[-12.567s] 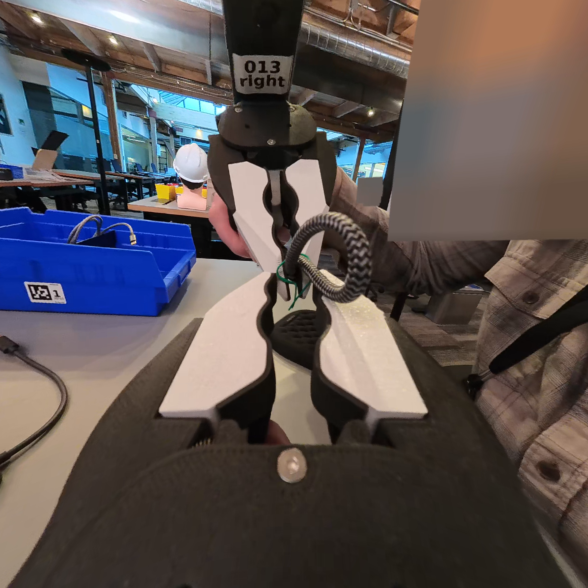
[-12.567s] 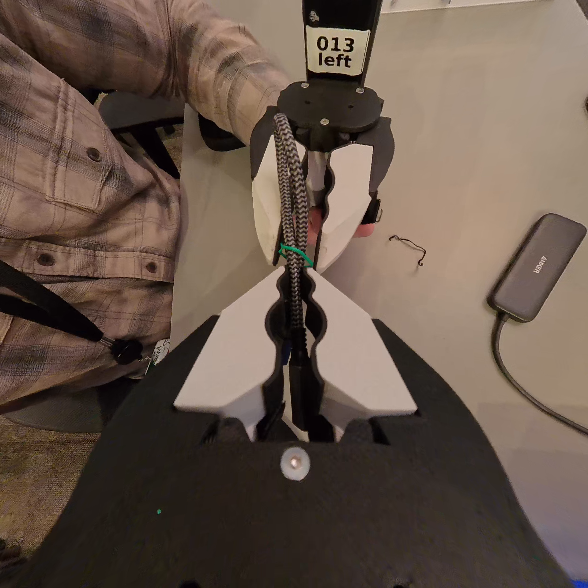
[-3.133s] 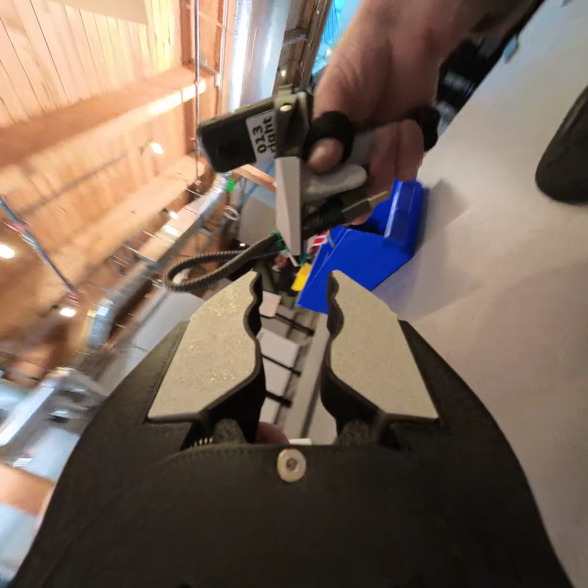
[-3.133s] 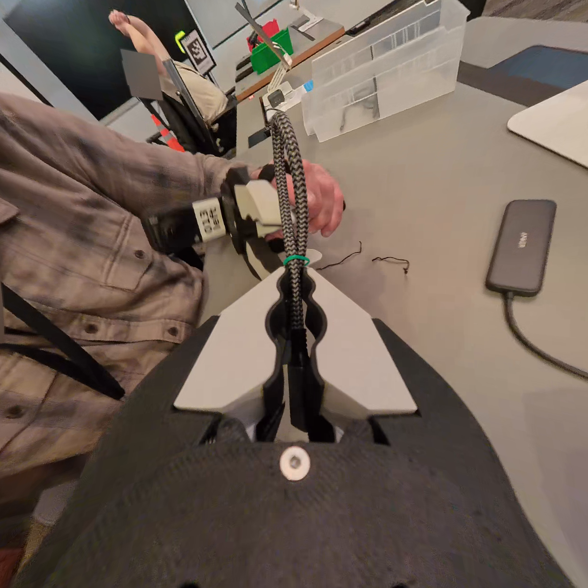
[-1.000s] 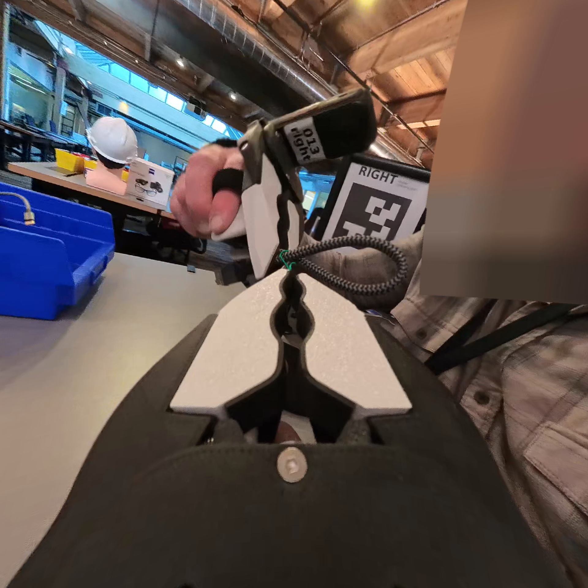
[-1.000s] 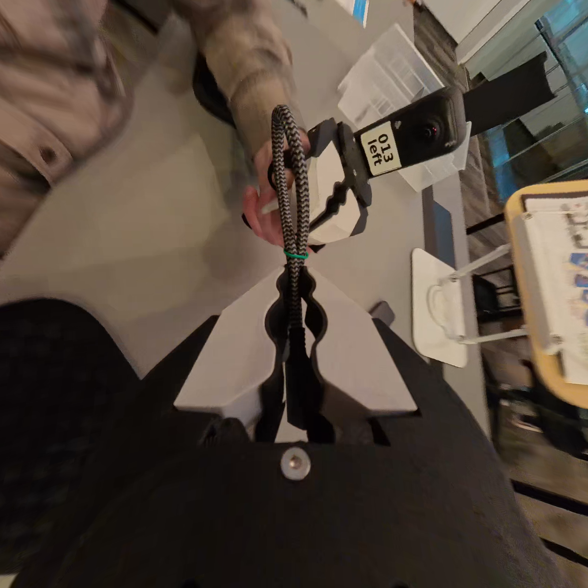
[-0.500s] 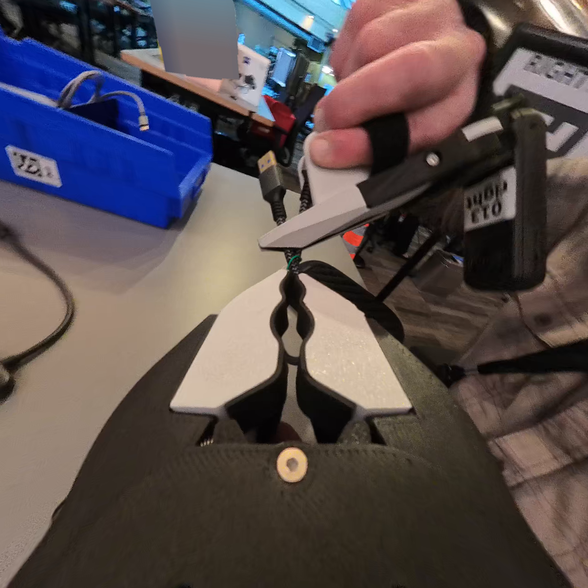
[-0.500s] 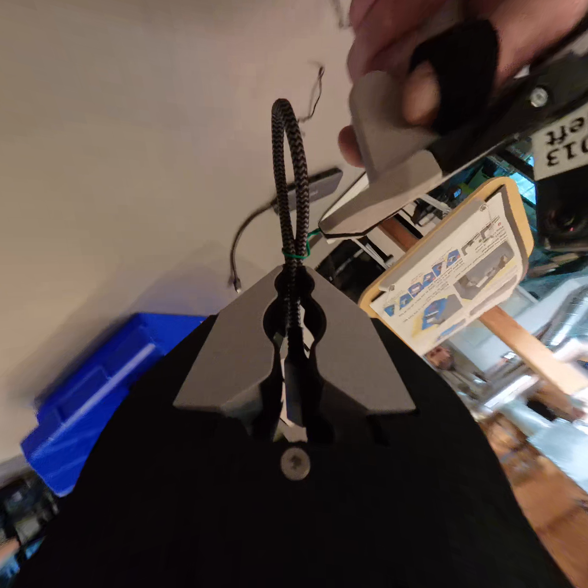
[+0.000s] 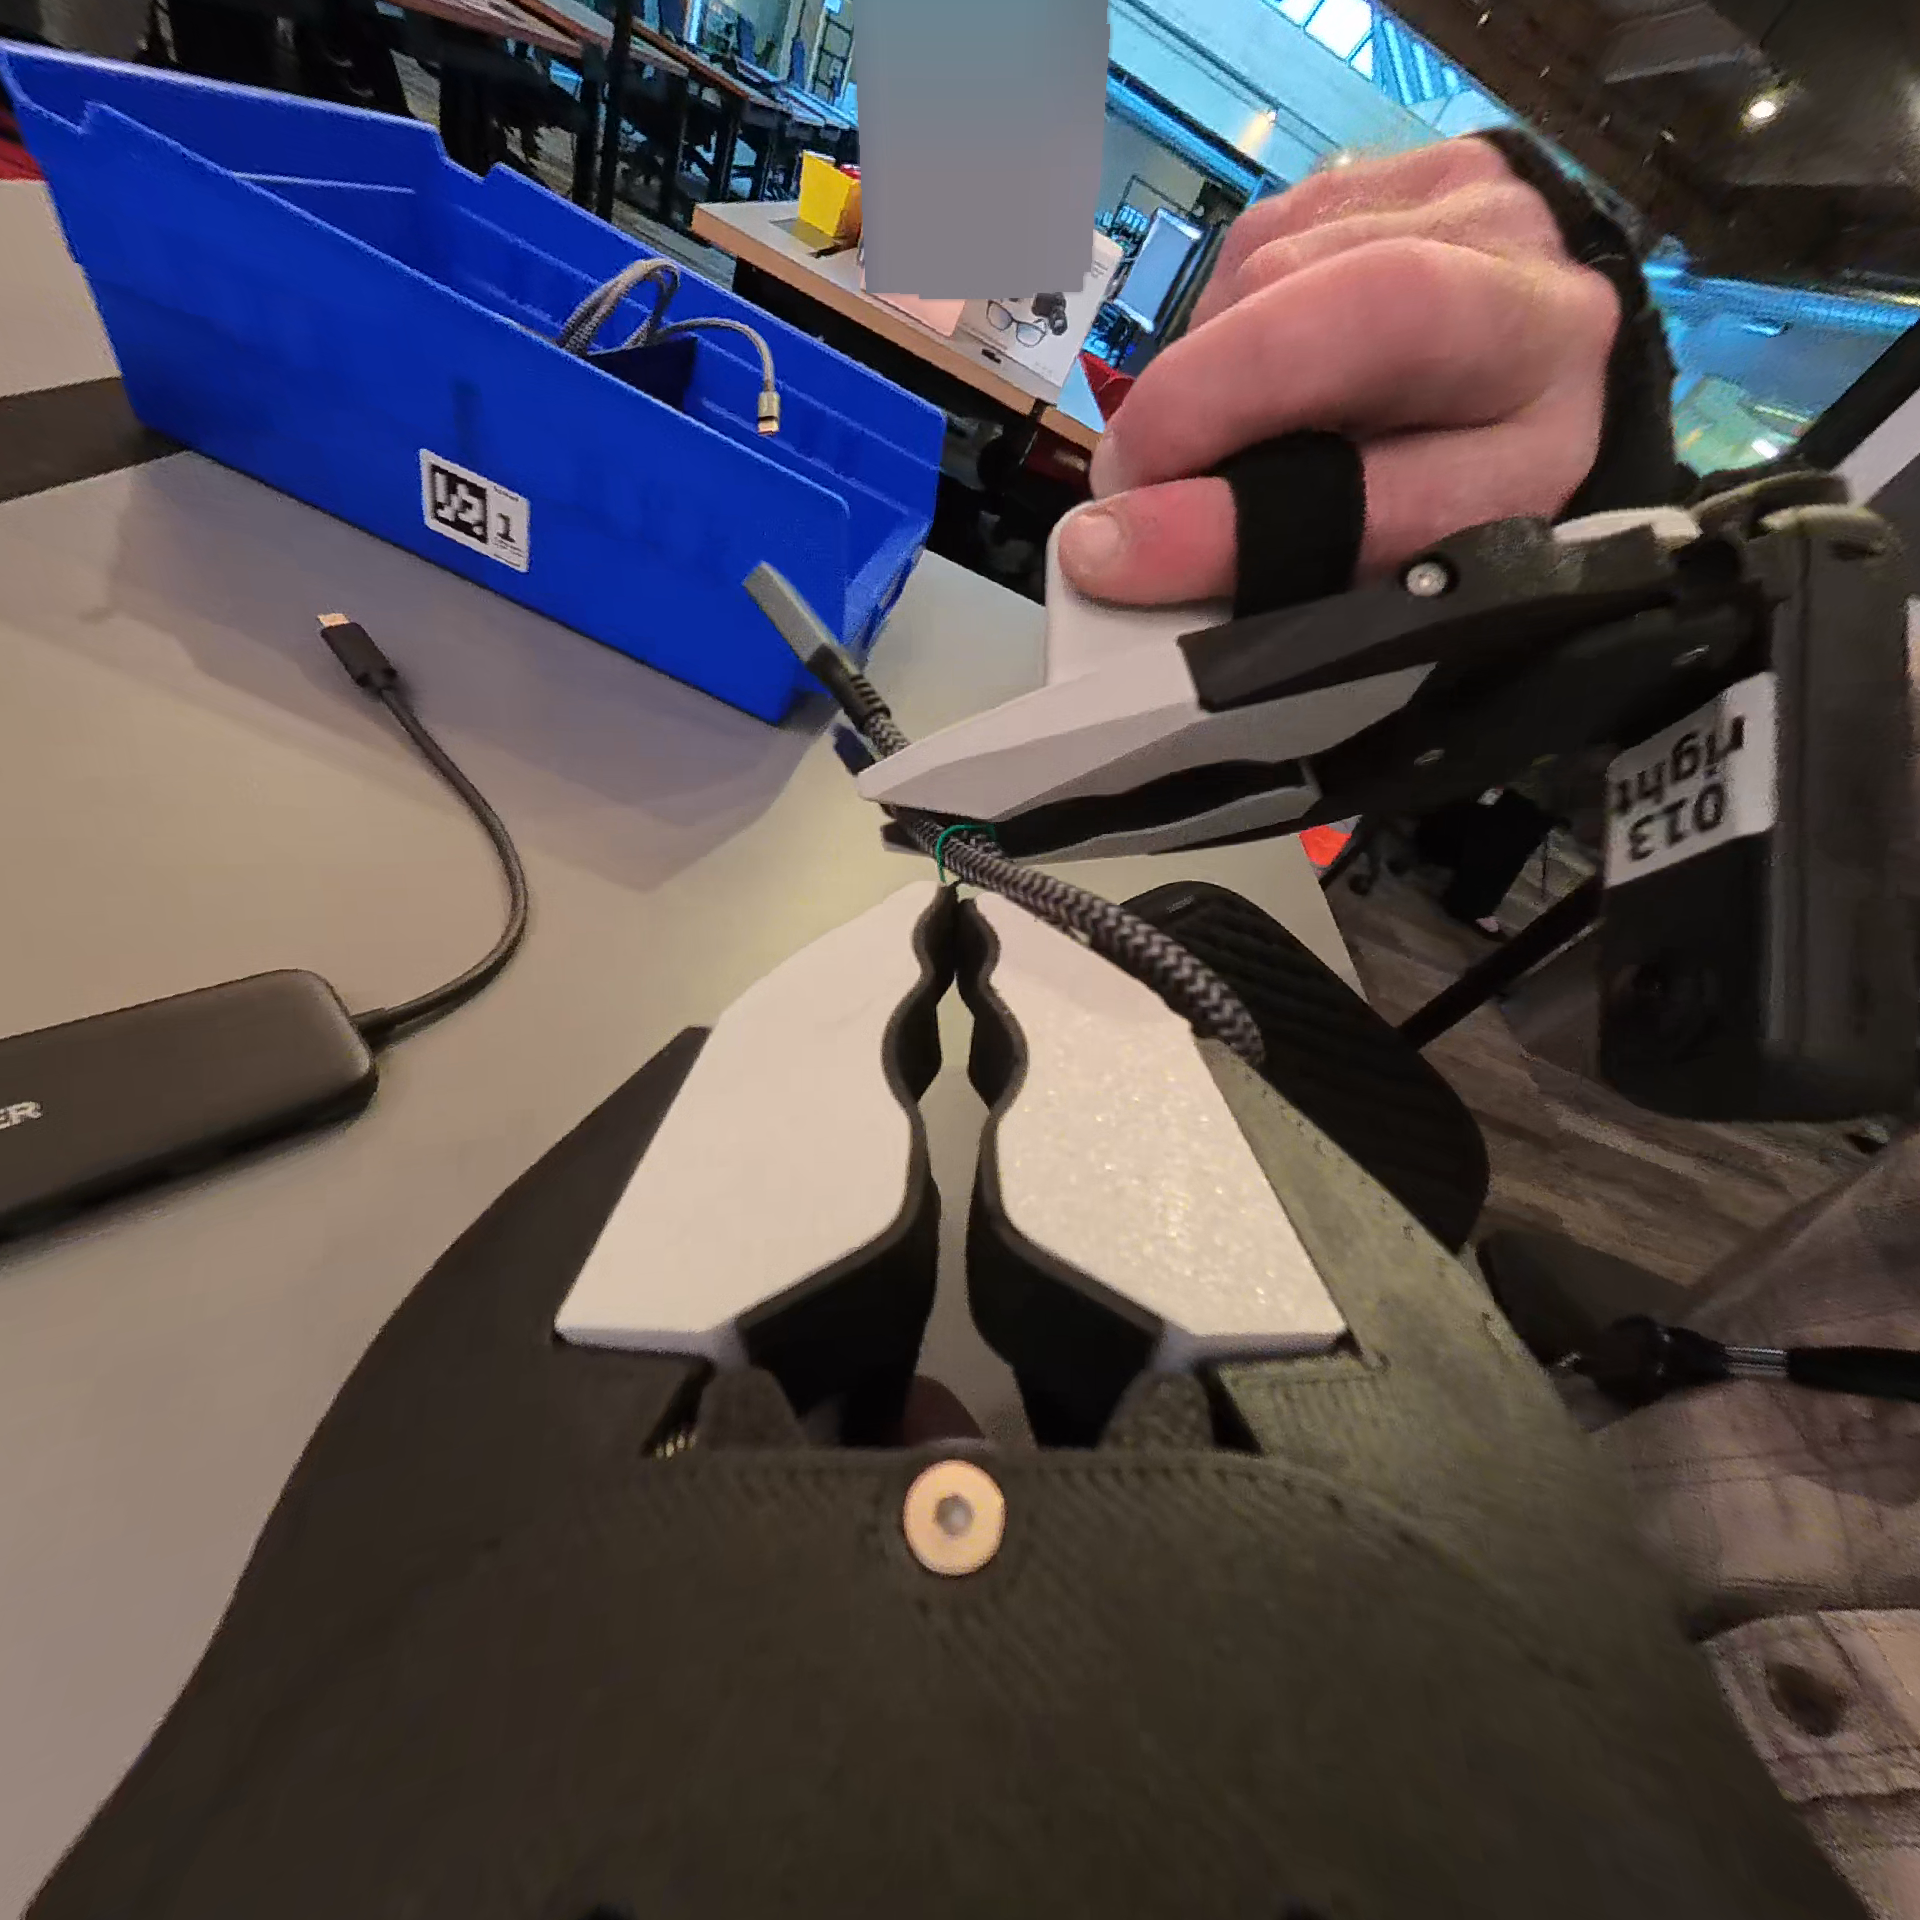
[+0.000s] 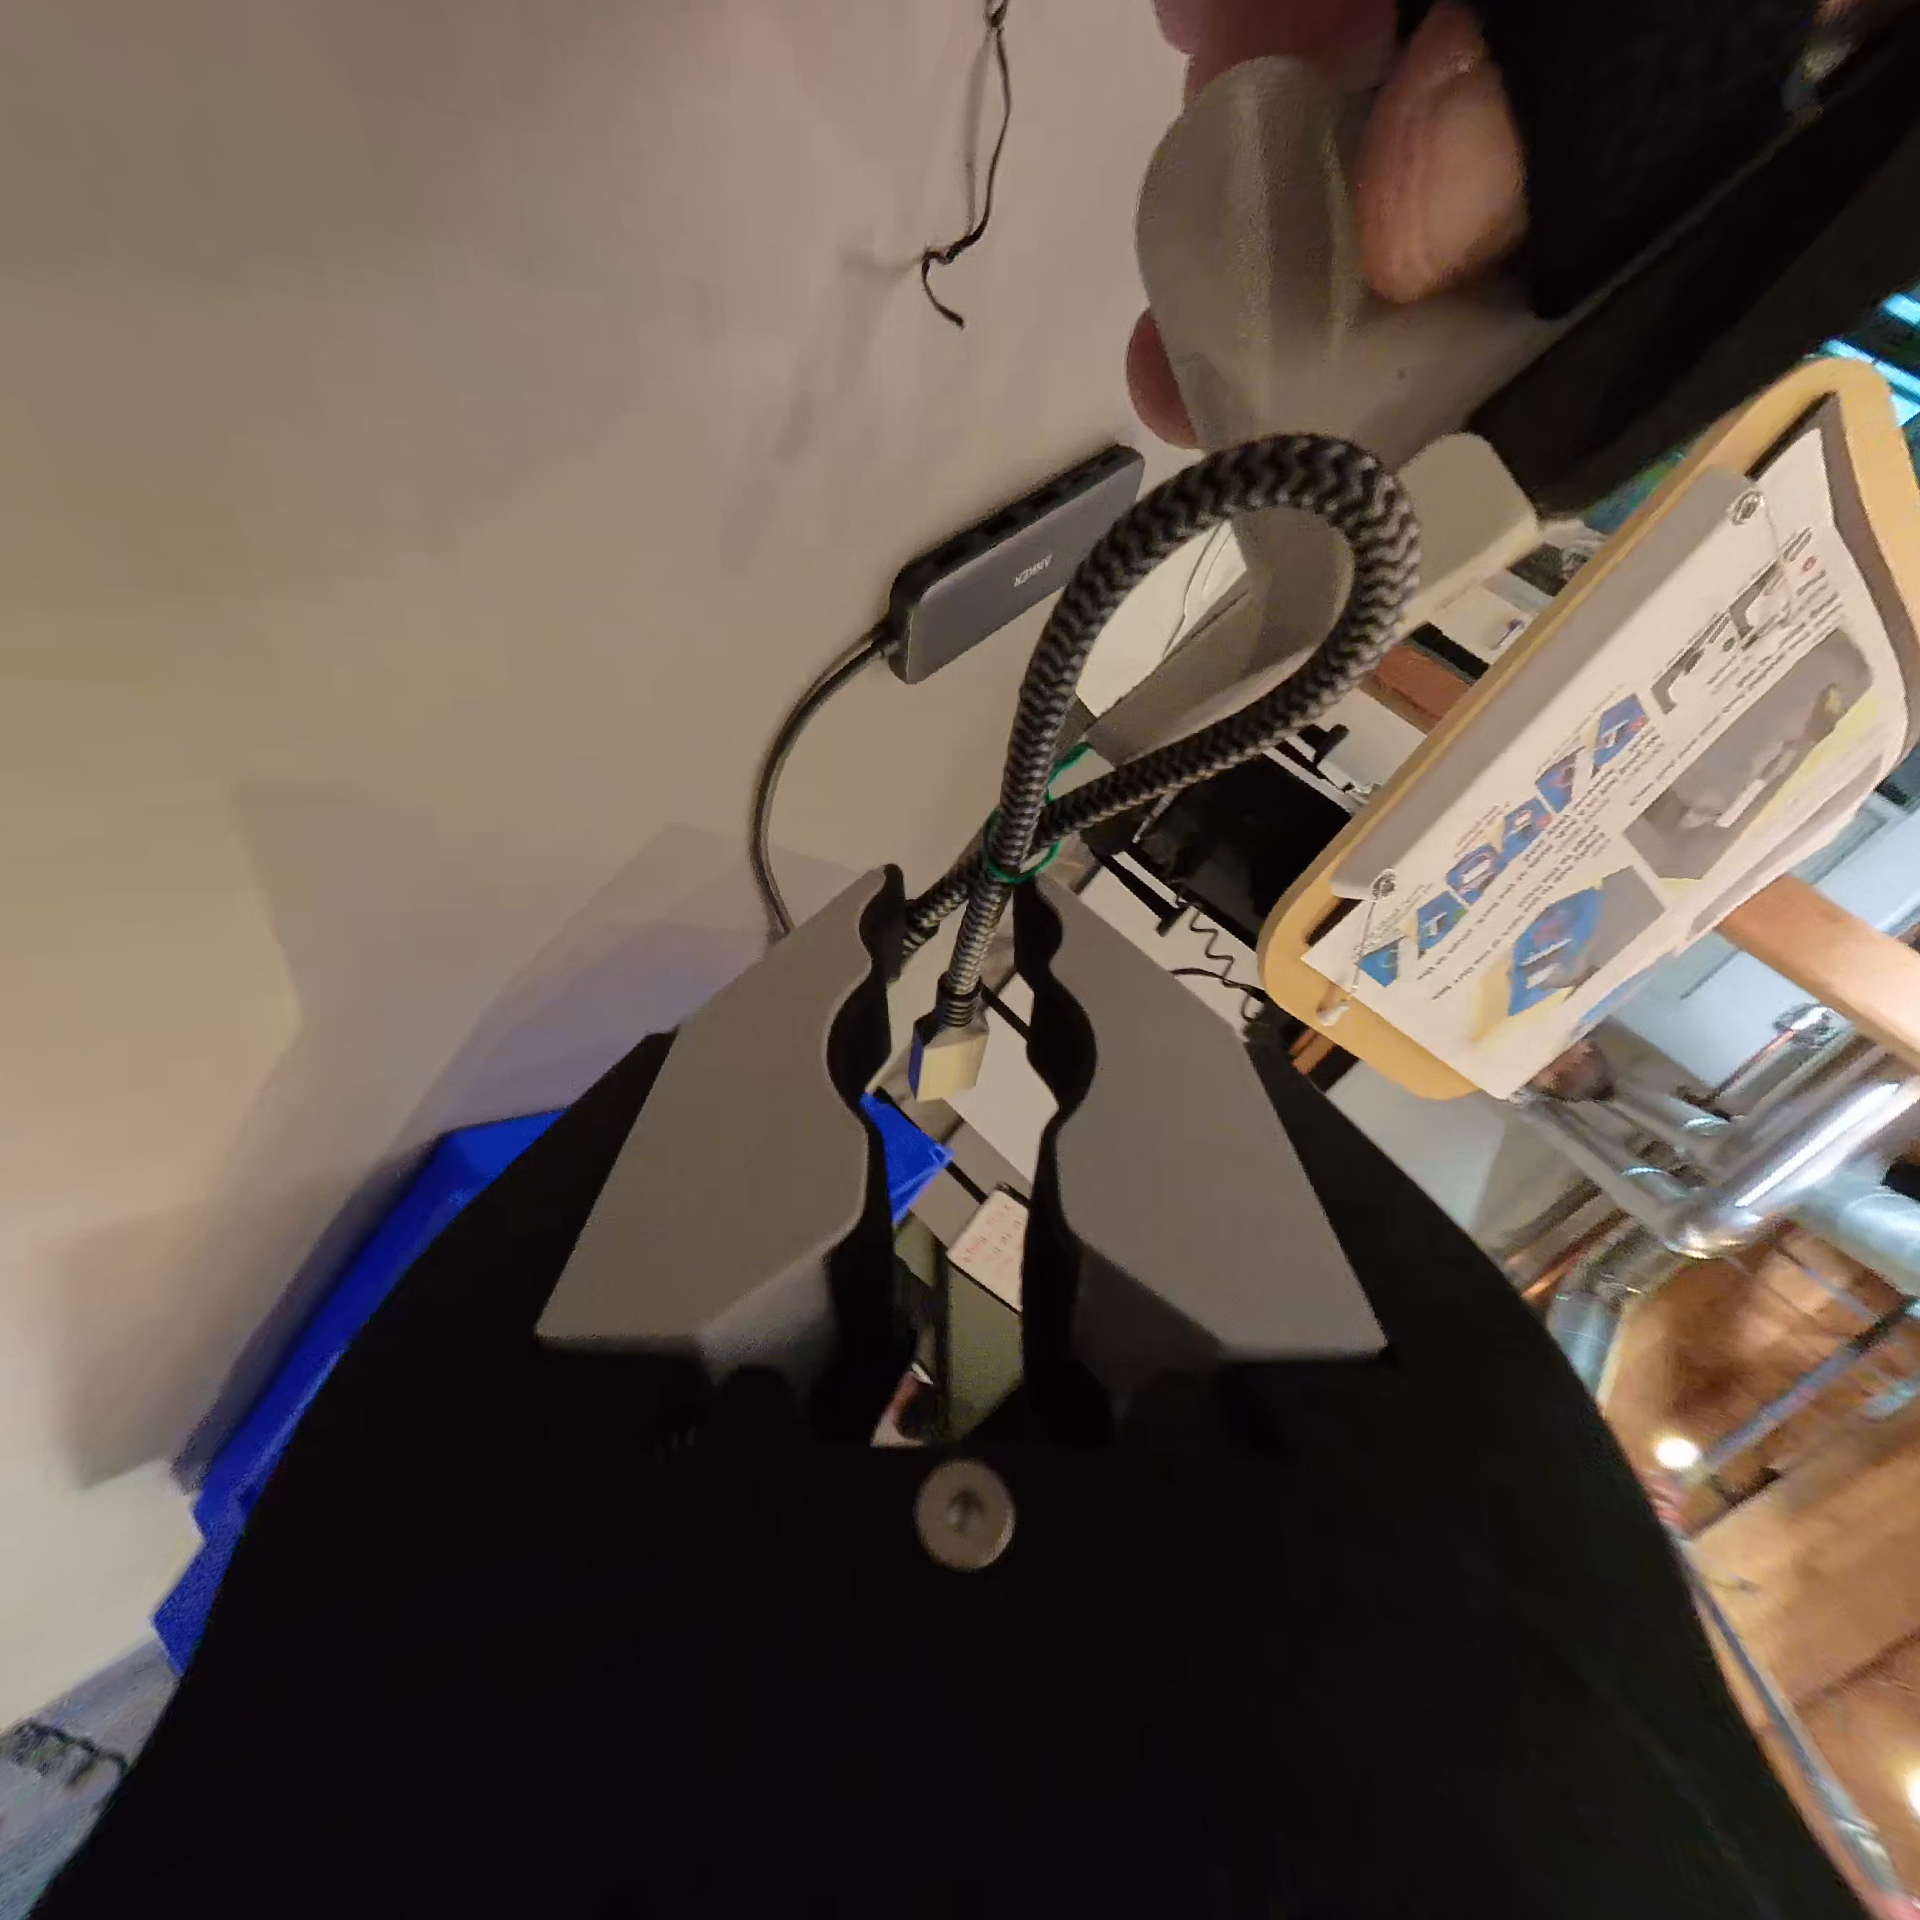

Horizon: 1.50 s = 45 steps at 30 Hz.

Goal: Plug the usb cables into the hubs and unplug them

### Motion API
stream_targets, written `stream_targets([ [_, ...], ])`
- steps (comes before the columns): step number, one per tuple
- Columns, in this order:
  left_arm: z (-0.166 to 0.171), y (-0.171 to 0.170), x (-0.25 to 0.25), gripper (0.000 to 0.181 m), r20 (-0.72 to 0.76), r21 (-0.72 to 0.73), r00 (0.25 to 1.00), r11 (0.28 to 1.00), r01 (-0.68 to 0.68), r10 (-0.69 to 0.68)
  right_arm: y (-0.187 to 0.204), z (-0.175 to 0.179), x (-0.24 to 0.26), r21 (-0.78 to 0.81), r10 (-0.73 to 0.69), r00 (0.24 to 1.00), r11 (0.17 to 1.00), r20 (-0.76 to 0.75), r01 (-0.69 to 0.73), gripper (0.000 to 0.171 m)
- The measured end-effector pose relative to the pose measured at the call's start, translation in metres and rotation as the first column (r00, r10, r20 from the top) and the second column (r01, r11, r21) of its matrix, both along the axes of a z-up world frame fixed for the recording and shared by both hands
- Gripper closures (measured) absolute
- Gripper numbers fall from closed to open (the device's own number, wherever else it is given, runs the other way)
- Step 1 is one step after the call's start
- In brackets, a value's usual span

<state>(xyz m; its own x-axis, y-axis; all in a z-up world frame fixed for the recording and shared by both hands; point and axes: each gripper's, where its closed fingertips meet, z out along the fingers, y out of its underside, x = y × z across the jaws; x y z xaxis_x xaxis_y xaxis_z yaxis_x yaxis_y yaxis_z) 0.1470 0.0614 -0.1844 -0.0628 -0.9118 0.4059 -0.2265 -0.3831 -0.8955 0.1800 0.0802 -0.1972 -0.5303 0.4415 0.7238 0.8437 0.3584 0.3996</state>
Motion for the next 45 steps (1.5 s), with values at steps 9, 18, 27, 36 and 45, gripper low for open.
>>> stream_targets([
  [9,0.002,0.013,-0.003,0.181,0.025,0.033,0.999,0.998,-0.048,0.047,-0.005,0.027,0.009,-0.064,-0.127,0.932,0.992,-0.339,0.112,0.130],
  [18,0.008,0.022,-0.005,0.181,0.051,0.073,0.993,0.992,-0.107,0.103,-0.078,0.036,-0.031,-0.669,-0.611,0.319,0.734,-0.725,-0.115,0.143],
  [27,0.033,0.011,-0.006,0.181,0.132,0.185,0.986,0.974,-0.128,0.104,-0.053,0.023,-0.061,-0.684,-0.924,-0.210,0.379,-0.320,-0.624,0.137],
  [36,0.052,-0.011,-0.011,0.181,0.190,0.244,0.982,0.969,-0.041,-0.006,-0.015,0.021,-0.059,-0.625,-0.904,-0.318,0.428,-0.287,-0.652,0.143],
  [45,0.052,-0.025,-0.016,0.181,0.207,0.236,0.968,0.968,0.091,-0.141,-0.036,0.067,-0.051,-0.297,-0.898,-0.262,0.373,-0.355,-0.879,0.089],
])
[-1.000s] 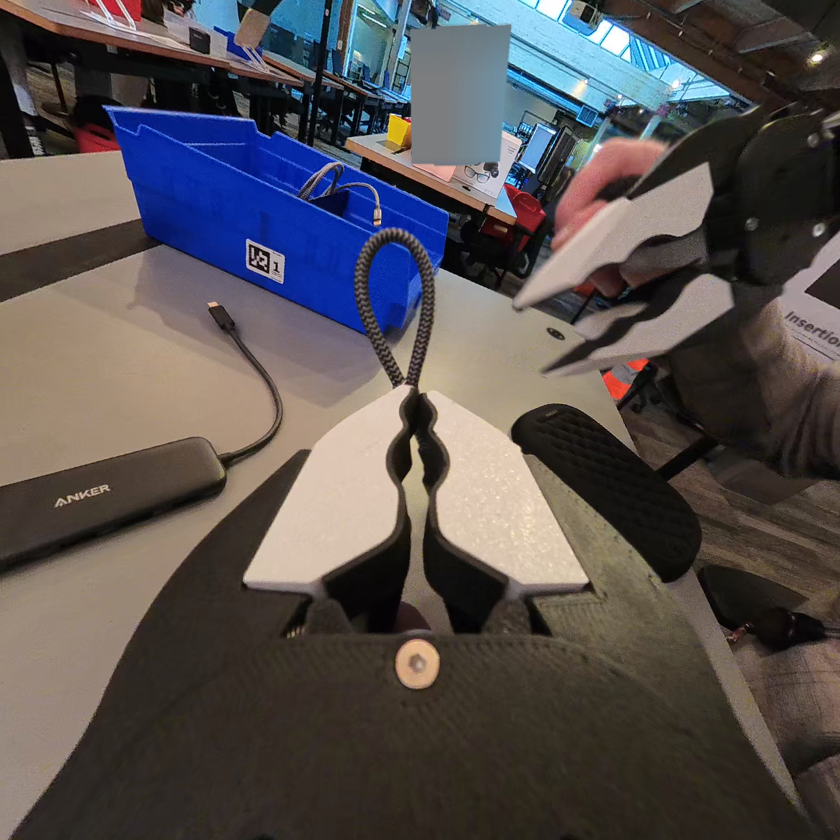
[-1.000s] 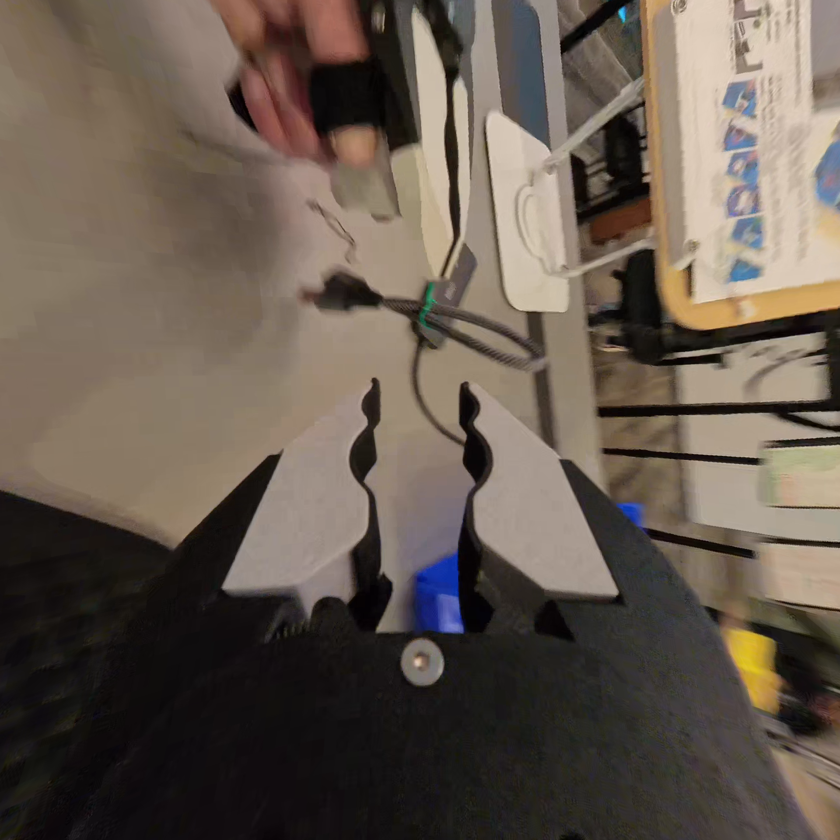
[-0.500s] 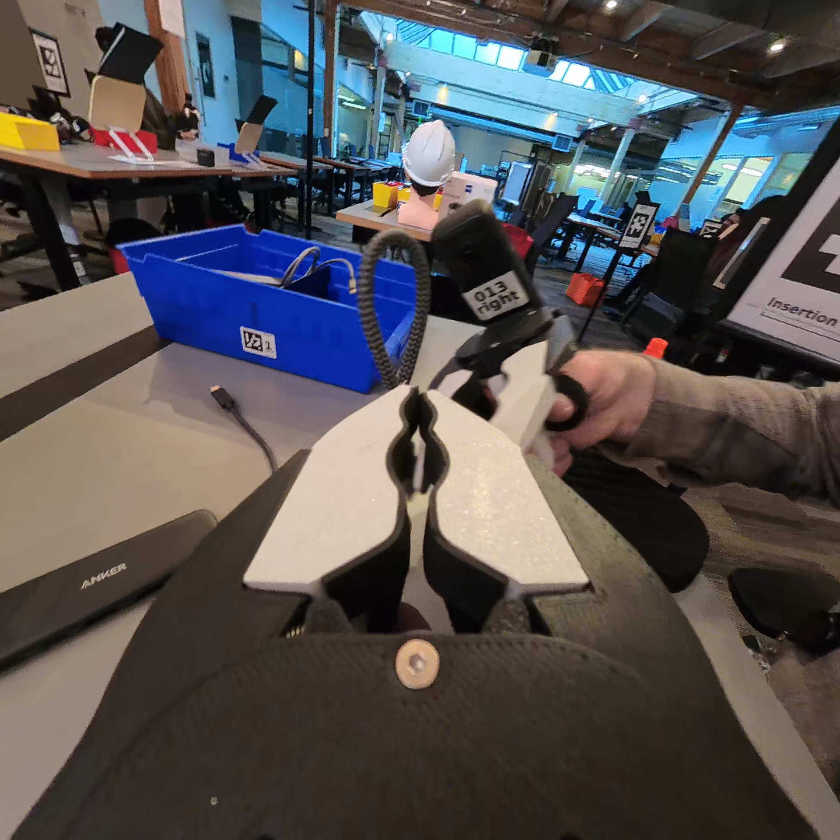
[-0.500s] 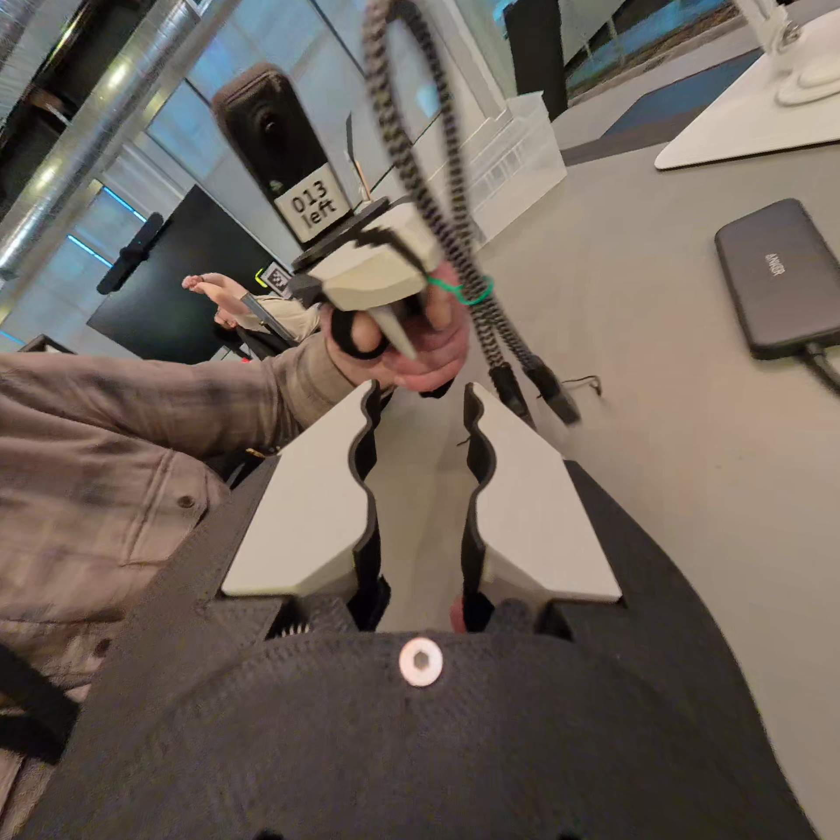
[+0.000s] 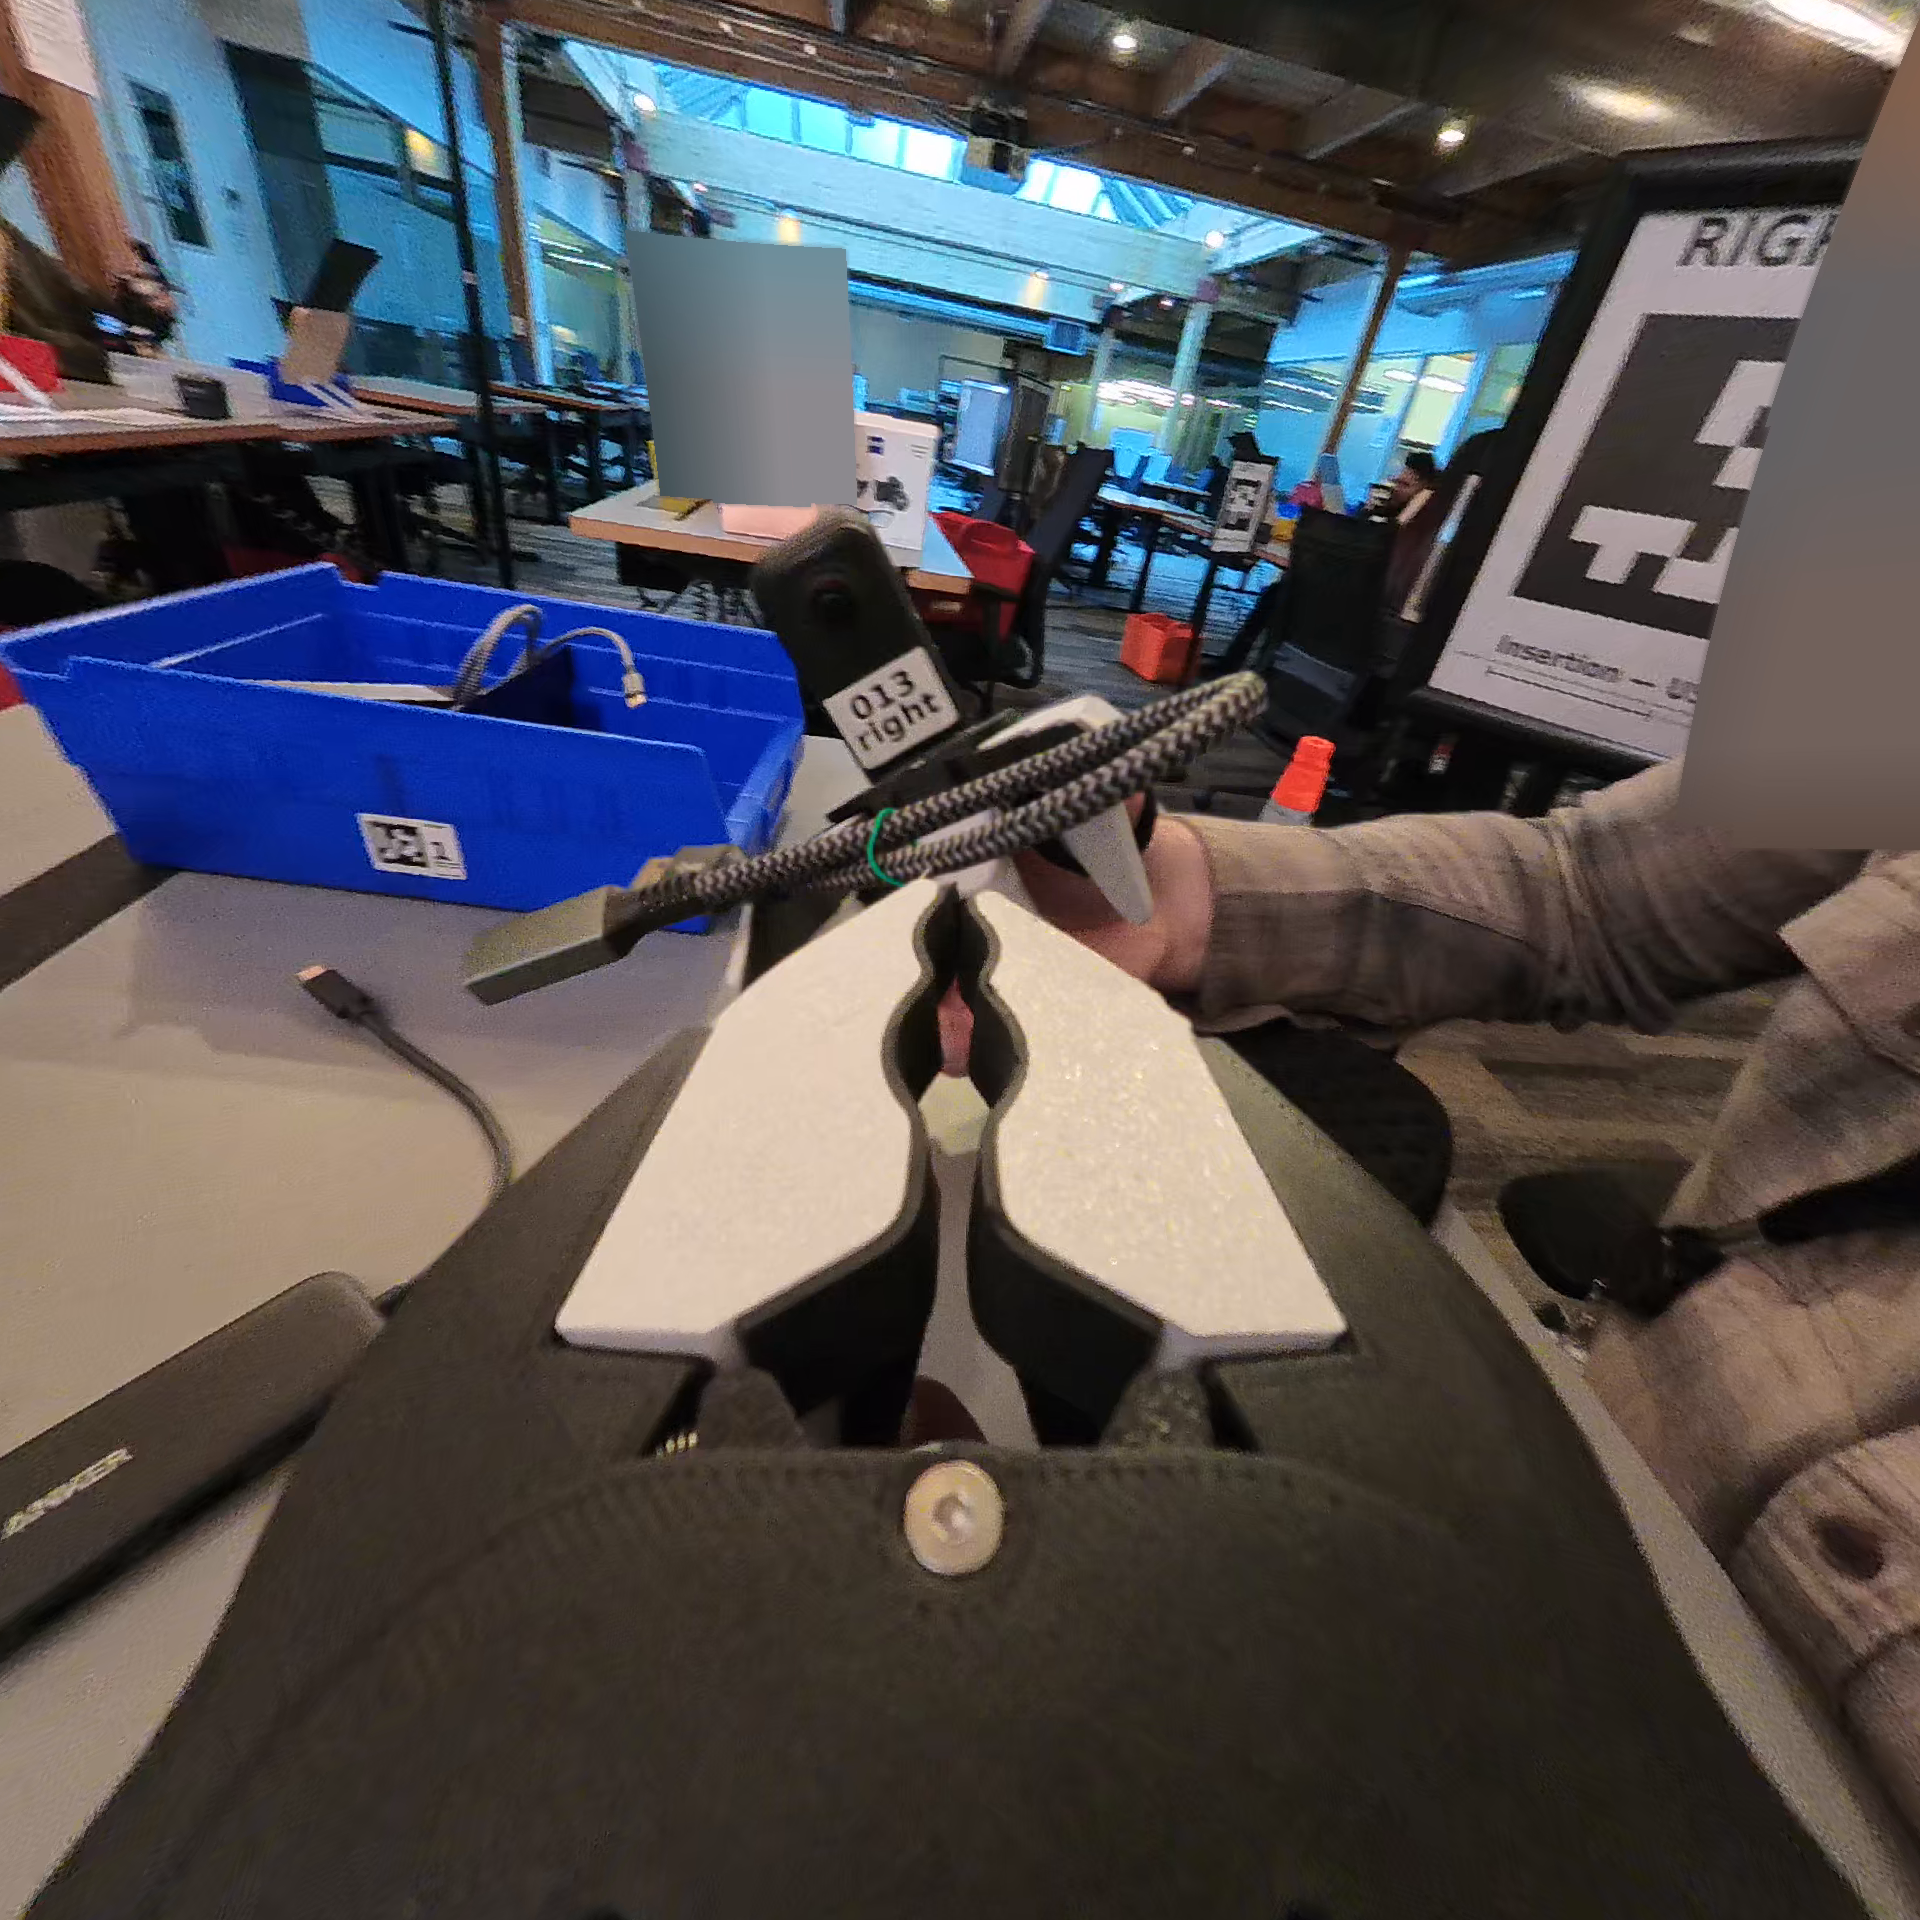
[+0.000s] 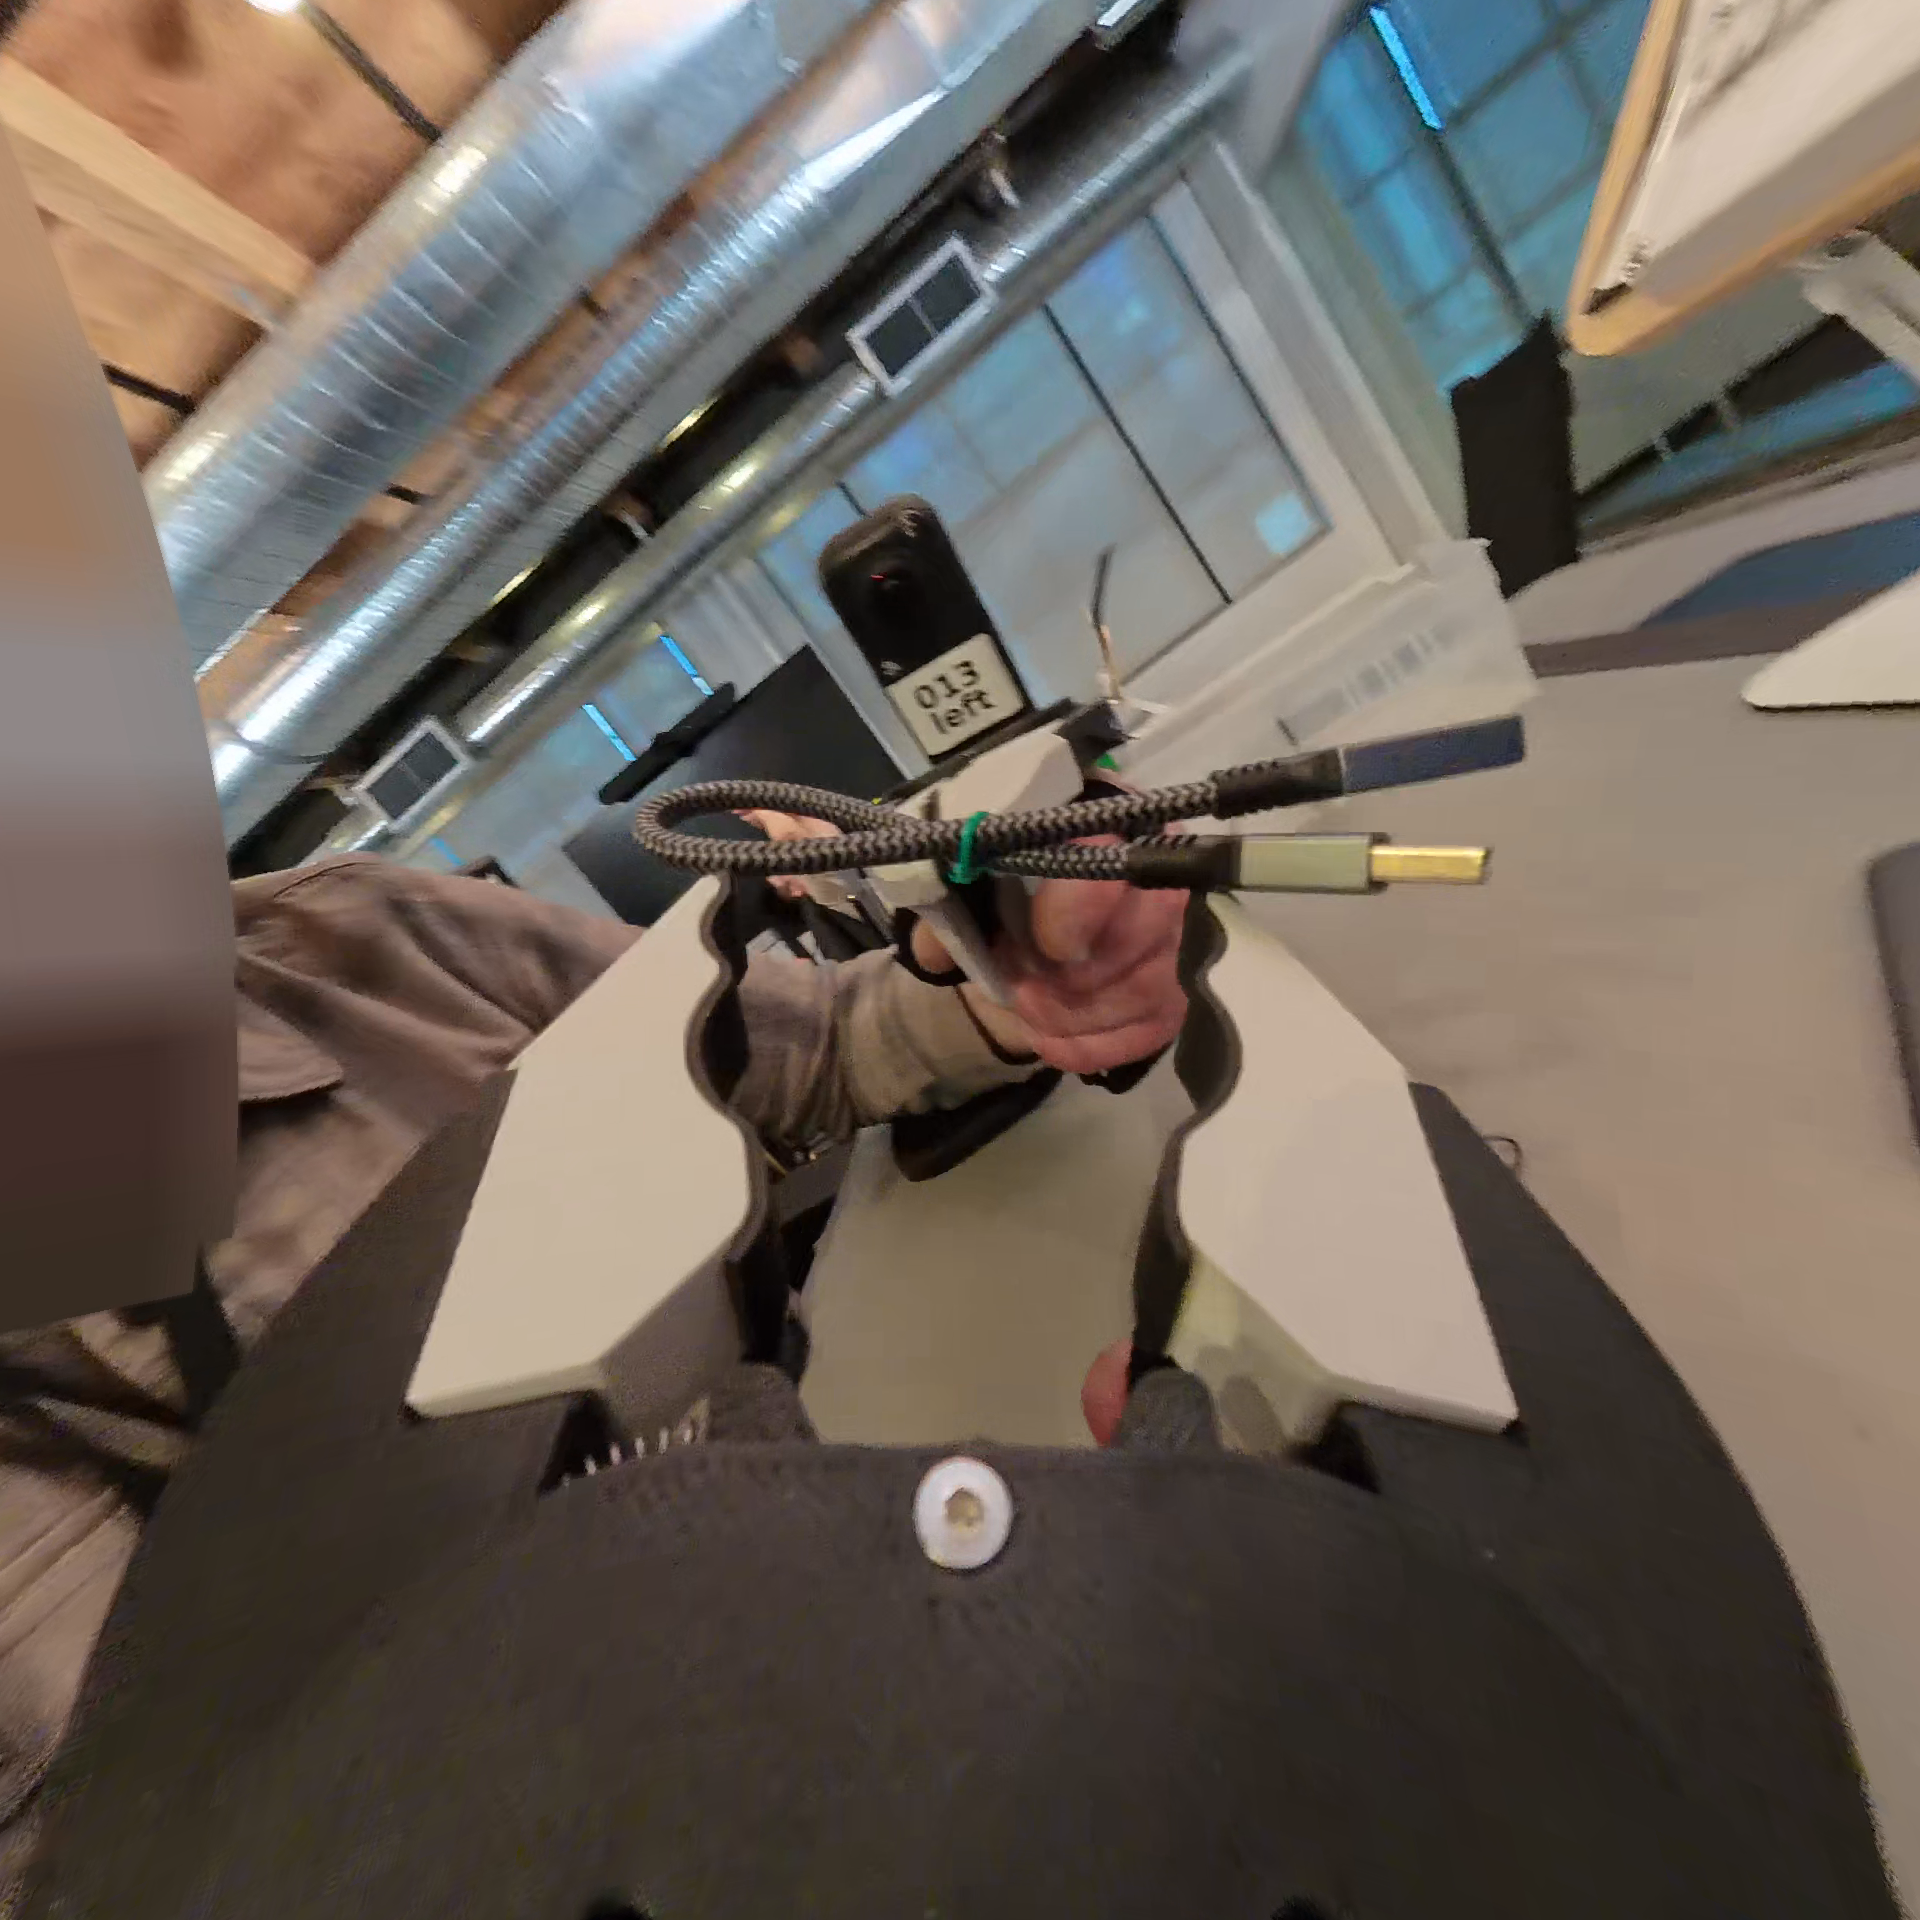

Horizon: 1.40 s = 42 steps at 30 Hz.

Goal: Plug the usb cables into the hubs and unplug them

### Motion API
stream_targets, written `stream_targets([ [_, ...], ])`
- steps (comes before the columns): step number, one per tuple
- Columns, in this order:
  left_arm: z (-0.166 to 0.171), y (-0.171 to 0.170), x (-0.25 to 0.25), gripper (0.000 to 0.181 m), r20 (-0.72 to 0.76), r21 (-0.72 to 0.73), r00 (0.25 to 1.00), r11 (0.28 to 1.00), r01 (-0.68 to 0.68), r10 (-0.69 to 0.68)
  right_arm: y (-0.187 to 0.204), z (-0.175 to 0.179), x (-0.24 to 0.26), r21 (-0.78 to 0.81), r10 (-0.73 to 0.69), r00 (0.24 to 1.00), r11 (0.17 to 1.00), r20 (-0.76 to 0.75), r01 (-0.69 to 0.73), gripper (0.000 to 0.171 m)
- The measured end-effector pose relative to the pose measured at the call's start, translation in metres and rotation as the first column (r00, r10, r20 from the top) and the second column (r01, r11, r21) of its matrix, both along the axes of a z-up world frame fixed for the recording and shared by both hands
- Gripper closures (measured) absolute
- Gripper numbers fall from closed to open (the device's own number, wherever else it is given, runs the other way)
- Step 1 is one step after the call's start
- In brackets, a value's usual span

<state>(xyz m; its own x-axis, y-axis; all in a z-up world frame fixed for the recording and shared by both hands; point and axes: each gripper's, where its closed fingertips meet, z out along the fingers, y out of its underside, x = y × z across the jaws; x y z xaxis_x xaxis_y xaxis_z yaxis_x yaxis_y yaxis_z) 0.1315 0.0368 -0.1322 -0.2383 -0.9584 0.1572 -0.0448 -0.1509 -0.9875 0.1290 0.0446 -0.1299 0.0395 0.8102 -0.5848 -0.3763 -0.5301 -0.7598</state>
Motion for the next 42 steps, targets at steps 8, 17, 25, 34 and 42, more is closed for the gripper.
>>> stream_targets([
  [8,-0.014,-0.023,-0.001,0.181,-0.045,0.150,0.992,0.982,0.119,-0.114,-0.010,0.012,-0.003,0.001,0.122,0.988,0.993,-0.095,-0.122,0.077],
  [17,-0.055,-0.001,0.010,0.181,-0.252,0.249,0.966,0.968,0.013,0.052,-0.047,0.014,-0.028,0.265,0.132,0.952,0.941,0.278,-0.208,0.102],
  [25,-0.037,0.024,0.007,0.181,-0.191,0.218,0.967,0.968,-0.127,0.170,-0.059,-0.034,-0.040,0.214,0.129,0.842,0.937,0.524,-0.277,0.088],
  [34,-0.023,0.012,0.006,0.181,-0.133,0.226,0.983,0.969,-0.097,0.129,-0.052,-0.053,-0.040,0.079,0.208,0.859,0.958,0.469,-0.275,0.083],
  [42,-0.011,-0.012,0.000,0.181,-0.090,0.167,0.996,0.985,0.044,-0.029,-0.049,-0.023,-0.034,0.179,0.226,0.934,0.943,0.276,-0.281,0.058],
])
